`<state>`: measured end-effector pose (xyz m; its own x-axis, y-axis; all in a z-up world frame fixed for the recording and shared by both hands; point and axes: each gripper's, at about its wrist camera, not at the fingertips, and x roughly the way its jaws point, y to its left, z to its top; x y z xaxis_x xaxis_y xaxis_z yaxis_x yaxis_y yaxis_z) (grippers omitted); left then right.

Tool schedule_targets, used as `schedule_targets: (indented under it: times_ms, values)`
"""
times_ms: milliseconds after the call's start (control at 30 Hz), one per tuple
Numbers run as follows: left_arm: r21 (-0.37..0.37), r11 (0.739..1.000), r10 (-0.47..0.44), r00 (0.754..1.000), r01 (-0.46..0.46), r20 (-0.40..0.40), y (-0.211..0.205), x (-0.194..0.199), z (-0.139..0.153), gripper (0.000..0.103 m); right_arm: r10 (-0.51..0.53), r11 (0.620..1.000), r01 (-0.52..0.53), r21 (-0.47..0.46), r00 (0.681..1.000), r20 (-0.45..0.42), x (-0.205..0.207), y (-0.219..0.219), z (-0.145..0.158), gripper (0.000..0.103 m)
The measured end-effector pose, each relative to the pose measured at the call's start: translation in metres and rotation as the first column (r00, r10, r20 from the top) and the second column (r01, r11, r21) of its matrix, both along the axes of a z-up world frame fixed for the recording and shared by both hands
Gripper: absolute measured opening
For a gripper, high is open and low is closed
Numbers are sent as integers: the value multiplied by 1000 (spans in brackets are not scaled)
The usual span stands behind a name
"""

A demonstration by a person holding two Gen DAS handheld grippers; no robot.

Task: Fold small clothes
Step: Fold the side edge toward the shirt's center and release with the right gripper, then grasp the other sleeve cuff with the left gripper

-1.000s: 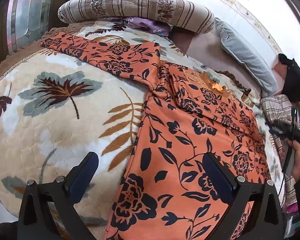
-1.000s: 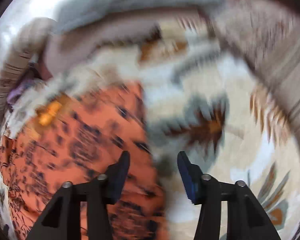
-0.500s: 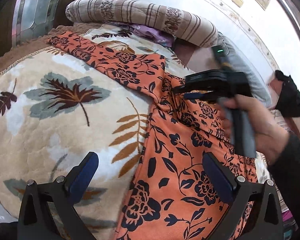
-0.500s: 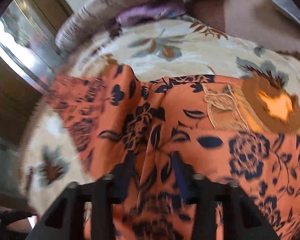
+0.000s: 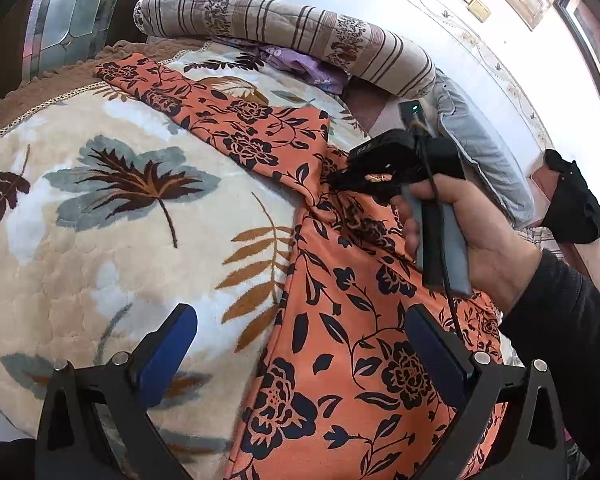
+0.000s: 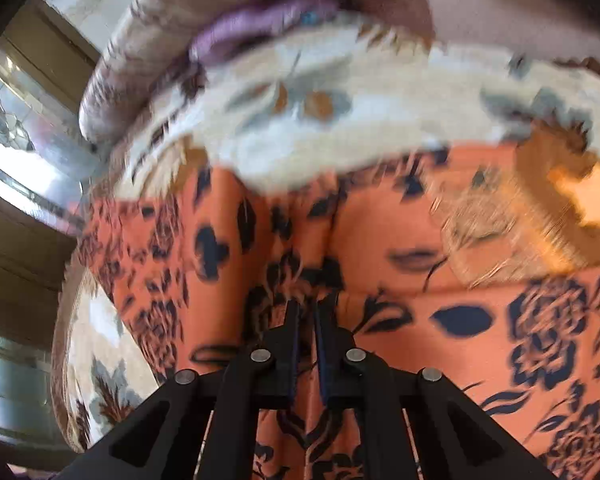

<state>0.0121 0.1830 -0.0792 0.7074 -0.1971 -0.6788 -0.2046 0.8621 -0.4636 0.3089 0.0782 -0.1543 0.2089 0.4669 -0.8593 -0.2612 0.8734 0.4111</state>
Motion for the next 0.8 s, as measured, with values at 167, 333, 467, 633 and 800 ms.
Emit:
schedule_targets:
  times_ms: [167,333,467,633,800]
  values:
    - [39,999,-1,1000,1,-5,-7,0,-1,103,-102,986,92,141,993,63,-25,-36,22,11]
    - [122,992,8,999,-4,-33,-15,2,-5,103,0,989,0,151,1000,-1,-44,-38,-3,52]
    - [138,990,45,995,-33,-90,-11,-1,-12,103,-59,977,20,212,982,181,-71,-58,46,56]
    - [174,984,65,991,-44,-115,-13,-16,-1,103,-70,989,19,148,934,350,-157,-102,53,74]
    - [179,983,59,993,-41,-98,-20,-17,18,103,-104,995,94,46,930,353,-224,-170,31,74]
